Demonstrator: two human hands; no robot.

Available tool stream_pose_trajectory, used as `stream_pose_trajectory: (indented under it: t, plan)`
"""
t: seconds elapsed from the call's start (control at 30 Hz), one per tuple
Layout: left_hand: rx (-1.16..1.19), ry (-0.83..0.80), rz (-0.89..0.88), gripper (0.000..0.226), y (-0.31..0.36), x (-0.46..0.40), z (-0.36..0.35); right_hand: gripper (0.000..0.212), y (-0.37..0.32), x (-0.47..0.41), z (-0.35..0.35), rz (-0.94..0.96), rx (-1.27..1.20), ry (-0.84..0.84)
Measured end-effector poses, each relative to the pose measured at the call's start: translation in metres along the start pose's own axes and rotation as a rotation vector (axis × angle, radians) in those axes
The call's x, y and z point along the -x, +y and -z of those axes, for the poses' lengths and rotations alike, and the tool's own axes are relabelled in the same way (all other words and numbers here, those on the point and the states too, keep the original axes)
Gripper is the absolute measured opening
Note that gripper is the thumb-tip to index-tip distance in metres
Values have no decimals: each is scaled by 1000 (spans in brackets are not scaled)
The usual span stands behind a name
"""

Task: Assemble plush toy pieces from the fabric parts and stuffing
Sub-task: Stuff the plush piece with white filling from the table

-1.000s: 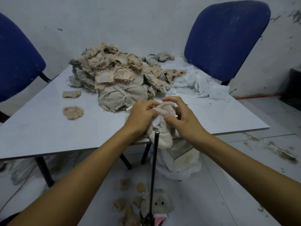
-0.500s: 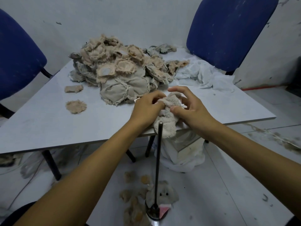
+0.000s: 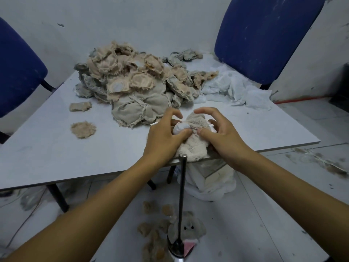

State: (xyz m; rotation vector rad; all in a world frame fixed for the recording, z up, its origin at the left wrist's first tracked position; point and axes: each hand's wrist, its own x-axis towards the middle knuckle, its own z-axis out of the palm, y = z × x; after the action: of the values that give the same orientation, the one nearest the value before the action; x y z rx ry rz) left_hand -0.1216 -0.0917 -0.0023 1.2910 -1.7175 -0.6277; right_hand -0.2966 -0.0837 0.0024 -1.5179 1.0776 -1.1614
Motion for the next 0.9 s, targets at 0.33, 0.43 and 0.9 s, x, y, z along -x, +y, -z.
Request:
stream_pose_trajectory:
  t: [0.33, 0.43, 0.9]
  plan:
    - [-133, -142, -227, 9, 5, 14, 4, 41, -7, 10, -1, -11, -46, 35]
    - [-154, -69, -194, 16, 4, 13, -1, 47, -7, 12, 0, 25, 6, 5]
    - [150, -152, 43, 14, 6, -2, -3, 47, -3, 0, -11, -1, -60, 123]
